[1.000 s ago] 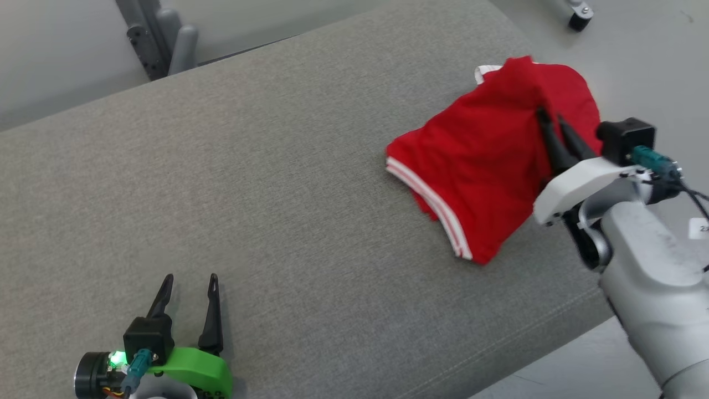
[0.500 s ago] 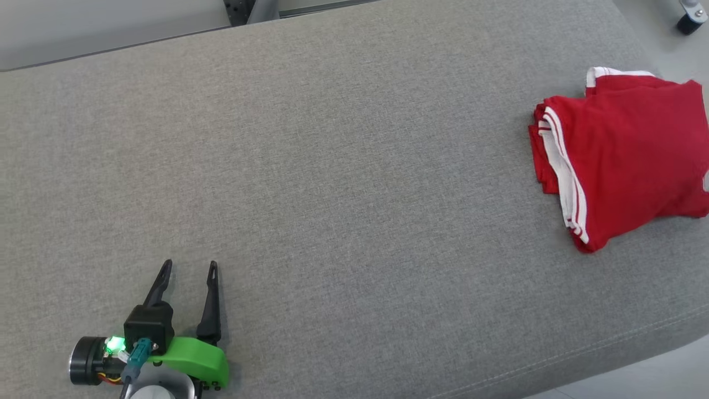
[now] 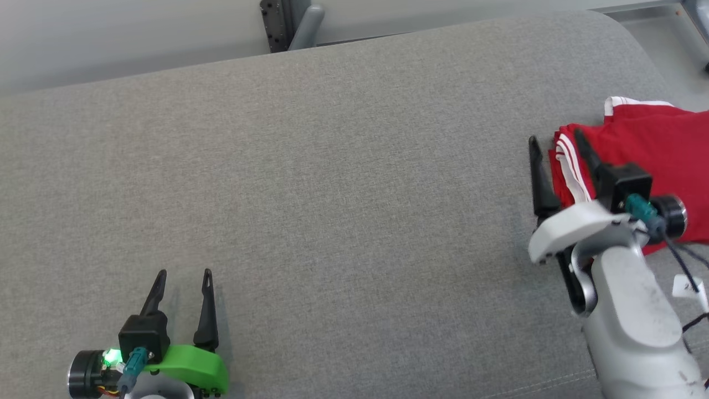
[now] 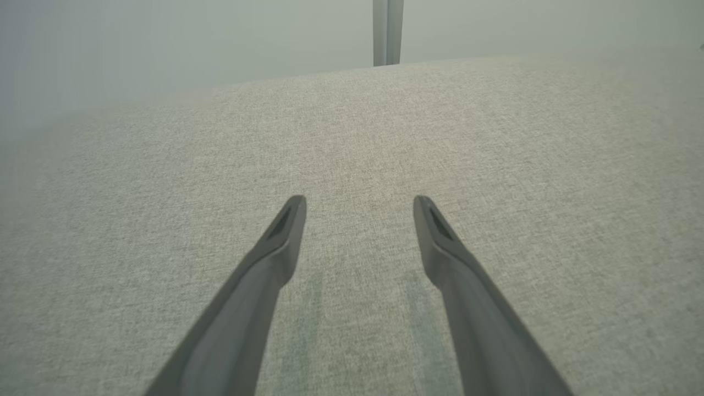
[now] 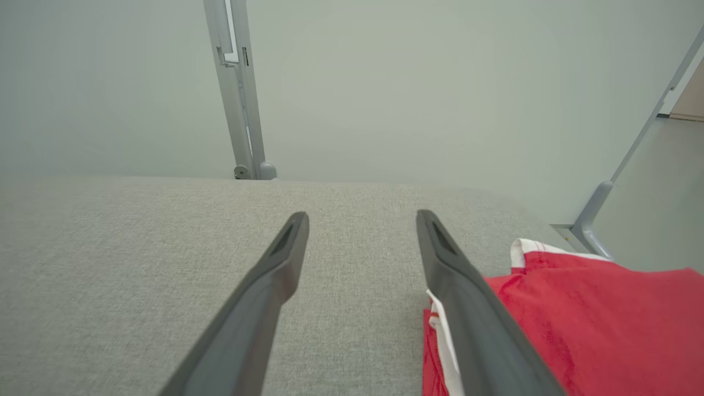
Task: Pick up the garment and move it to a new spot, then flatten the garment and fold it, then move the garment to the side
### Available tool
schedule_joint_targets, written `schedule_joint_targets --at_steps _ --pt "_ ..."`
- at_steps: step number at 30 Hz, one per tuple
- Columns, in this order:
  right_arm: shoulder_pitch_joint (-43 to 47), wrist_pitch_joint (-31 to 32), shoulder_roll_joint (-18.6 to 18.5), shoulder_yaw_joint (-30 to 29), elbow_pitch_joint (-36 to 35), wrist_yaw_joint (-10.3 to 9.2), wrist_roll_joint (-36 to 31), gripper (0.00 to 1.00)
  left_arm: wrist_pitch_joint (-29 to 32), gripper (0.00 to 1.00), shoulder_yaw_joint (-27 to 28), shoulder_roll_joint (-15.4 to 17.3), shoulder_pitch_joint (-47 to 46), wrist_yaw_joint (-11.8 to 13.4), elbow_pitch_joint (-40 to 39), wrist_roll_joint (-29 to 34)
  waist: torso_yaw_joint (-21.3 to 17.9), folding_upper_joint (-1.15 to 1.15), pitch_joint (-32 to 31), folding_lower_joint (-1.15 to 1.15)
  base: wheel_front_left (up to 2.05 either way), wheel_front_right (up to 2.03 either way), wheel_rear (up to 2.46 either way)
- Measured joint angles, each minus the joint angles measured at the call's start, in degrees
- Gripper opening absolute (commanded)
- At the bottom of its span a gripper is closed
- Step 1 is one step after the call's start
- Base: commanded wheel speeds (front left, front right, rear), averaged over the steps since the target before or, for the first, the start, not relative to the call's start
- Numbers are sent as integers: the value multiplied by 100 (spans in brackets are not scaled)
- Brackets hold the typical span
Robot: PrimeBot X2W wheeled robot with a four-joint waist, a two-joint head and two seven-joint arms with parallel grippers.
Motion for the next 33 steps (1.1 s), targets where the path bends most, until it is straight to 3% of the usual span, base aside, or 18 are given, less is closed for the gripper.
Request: schedule_joint_targets --at_steps 10,23,33 --pt "1502 0 401 633 -123 0 483 100 0 100 49 -25 295 67 37 -187 465 0 -428 0 0 0 0" --pt "2126 1 458 409 -802 0 491 100 0 100 143 -32 572 113 -97 -410 718 0 -1073 0 0 0 0" --pt "2313 1 466 427 -738 0 595 100 0 100 225 -32 646 41 -205 -592 721 0 -1171 0 0 0 0"
